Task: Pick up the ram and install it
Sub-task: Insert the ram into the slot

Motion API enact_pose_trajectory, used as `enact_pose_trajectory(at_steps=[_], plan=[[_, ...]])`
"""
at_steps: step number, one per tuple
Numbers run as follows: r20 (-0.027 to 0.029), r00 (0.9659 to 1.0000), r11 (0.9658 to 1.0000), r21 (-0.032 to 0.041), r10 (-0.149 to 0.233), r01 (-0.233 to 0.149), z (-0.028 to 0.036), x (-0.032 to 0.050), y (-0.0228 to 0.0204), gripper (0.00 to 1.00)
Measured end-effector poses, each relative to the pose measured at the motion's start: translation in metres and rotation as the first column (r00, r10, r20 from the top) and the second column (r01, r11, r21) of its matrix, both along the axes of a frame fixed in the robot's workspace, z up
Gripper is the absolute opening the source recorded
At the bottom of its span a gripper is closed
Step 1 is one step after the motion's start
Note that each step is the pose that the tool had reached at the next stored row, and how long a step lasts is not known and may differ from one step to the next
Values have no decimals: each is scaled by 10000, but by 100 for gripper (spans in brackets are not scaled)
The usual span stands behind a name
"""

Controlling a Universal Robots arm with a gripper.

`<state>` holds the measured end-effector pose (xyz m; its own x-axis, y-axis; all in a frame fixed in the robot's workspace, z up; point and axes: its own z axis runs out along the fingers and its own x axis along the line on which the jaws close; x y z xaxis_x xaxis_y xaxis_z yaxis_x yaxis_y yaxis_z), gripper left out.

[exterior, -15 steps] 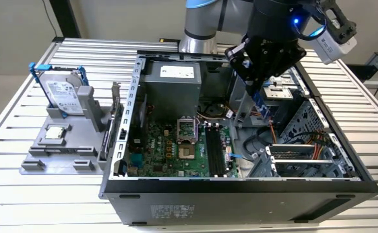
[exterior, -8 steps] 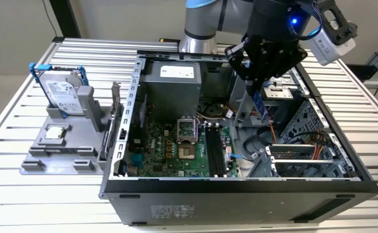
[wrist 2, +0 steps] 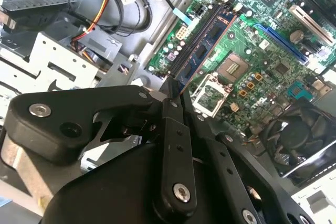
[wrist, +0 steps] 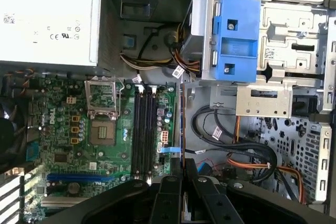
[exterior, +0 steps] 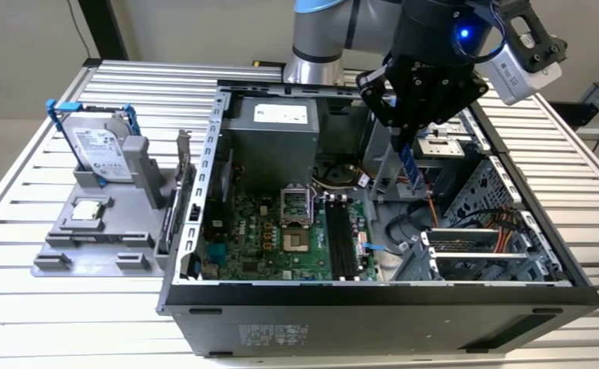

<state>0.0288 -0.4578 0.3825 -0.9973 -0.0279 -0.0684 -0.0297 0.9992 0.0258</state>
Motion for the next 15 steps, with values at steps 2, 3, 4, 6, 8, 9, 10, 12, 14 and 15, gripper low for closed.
enact_pose_trajectory(at_steps=[2,3,4,6,8,9,10,12,14,15], plan=[[0,10000,10000,1,-1,1,0,0,0,0],[-1,10000,10000,2,-2,2,0,0,0,0],[-57,10000,10000,-2,-5,5,2,0,0,0],[-205,9998,10000,0,-6,6,3,-1,0,0],[-328,9995,10000,18,-6,6,1,-1,0,0],[-333,9994,10000,28,-28,29,0,-1,0,0],[-347,9994,9999,30,-96,97,0,-1,0,0],[-361,9987,9993,31,-361,362,-4,0,-1,0],[-365,9975,9982,31,-603,604,-7,0,-1,0],[-365,9968,9975,31,-710,711,-8,0,-1,0]])
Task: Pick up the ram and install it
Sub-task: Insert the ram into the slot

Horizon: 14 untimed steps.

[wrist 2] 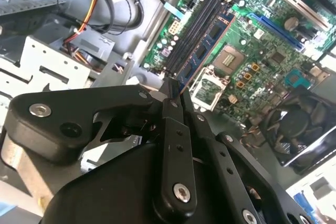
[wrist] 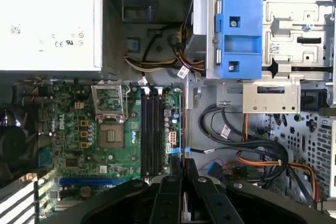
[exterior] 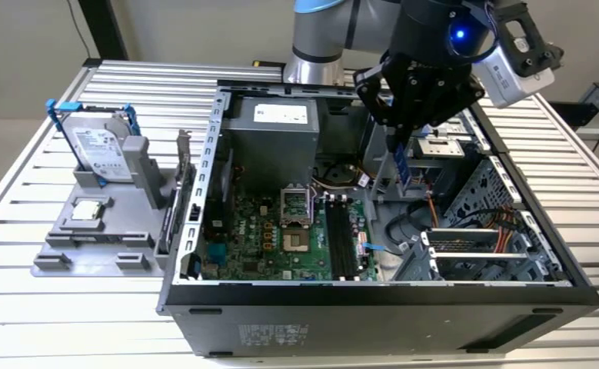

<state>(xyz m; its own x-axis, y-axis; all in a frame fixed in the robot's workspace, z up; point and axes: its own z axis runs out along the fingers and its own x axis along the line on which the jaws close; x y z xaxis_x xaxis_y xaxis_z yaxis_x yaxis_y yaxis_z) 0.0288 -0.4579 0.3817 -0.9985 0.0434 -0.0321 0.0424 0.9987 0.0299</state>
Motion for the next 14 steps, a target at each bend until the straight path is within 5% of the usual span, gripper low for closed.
enact_pose_trajectory(at_steps=[14], plan=[[-1,9998,9998,8,-178,178,-2,-1,0,0]])
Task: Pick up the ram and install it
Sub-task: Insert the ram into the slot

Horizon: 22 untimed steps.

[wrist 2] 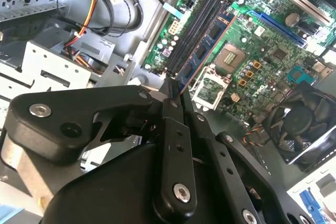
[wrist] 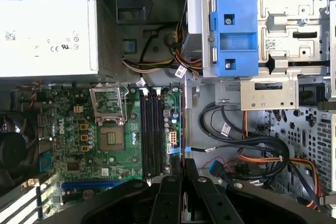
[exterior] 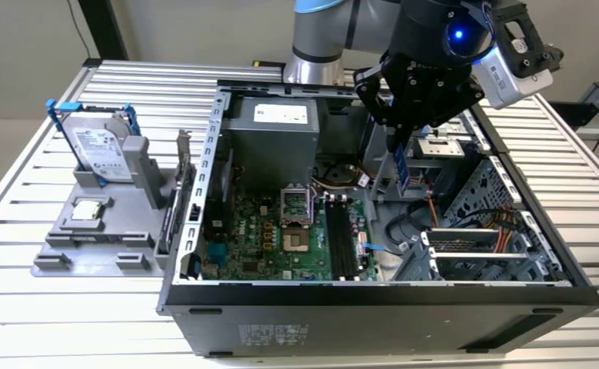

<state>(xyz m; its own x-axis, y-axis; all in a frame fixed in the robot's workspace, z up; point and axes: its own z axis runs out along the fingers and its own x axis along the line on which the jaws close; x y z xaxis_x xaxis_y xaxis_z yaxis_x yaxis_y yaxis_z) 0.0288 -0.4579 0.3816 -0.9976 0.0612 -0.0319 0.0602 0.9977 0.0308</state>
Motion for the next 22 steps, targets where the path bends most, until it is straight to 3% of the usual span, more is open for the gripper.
enact_pose_trajectory(at_steps=[4,10,22], plan=[[-2,10000,10000,2,-79,79,-18,0,0,0],[-25,9995,9995,0,-320,320,-99,0,0,0],[3,9997,9997,1,-231,231,-261,0,0,0]])
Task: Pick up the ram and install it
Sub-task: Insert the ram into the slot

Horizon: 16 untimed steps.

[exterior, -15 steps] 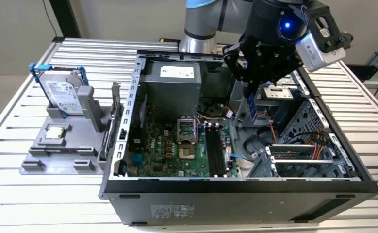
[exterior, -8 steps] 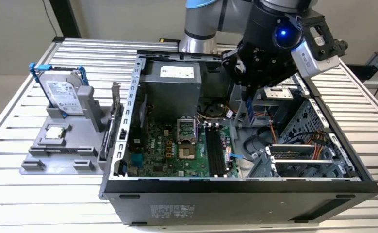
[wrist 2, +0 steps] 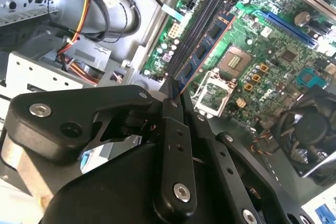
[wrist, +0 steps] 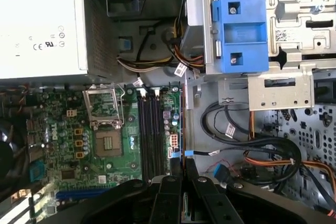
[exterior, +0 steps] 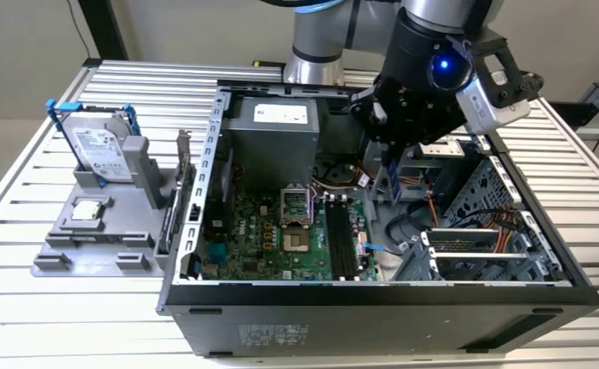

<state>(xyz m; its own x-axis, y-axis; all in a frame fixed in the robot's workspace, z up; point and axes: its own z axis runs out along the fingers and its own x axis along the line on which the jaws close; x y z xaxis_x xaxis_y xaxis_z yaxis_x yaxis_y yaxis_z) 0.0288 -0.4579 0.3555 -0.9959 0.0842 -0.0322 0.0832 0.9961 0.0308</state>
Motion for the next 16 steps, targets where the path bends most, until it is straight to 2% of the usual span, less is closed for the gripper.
enact_pose_trajectory(at_steps=[3,16], plan=[[2,10000,10000,0,20,-20,-33,0,0,0],[9,10000,10000,2,22,-22,-41,0,0,0]])
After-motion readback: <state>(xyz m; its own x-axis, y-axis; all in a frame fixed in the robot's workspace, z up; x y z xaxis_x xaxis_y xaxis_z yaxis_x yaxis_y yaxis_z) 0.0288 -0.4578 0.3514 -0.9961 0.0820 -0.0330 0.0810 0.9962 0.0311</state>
